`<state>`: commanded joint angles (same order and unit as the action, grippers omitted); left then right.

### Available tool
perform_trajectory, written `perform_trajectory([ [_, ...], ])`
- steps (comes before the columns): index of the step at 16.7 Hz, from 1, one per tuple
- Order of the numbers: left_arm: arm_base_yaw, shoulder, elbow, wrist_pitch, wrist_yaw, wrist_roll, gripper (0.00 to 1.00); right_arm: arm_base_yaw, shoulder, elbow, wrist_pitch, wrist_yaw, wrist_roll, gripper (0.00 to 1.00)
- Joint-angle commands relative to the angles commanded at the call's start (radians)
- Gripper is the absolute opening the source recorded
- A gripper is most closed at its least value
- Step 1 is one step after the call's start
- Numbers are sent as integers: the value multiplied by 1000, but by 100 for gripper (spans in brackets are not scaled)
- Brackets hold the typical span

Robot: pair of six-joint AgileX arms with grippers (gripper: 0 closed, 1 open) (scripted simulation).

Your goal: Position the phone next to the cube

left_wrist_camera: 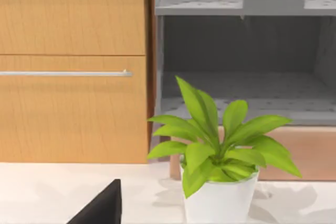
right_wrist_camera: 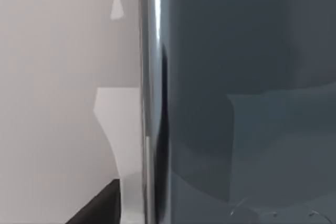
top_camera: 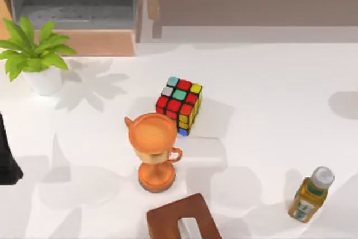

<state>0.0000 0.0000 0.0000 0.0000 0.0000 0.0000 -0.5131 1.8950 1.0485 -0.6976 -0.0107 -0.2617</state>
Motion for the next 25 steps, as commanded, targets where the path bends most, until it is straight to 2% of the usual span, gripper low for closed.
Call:
perform_trajectory([
  [13, 0, 0, 0, 0, 0, 0, 100, 0, 0, 0, 0, 0, 0, 2],
  [25, 0, 0, 0, 0, 0, 0, 100, 0, -36, 22, -42, 0, -1, 0],
])
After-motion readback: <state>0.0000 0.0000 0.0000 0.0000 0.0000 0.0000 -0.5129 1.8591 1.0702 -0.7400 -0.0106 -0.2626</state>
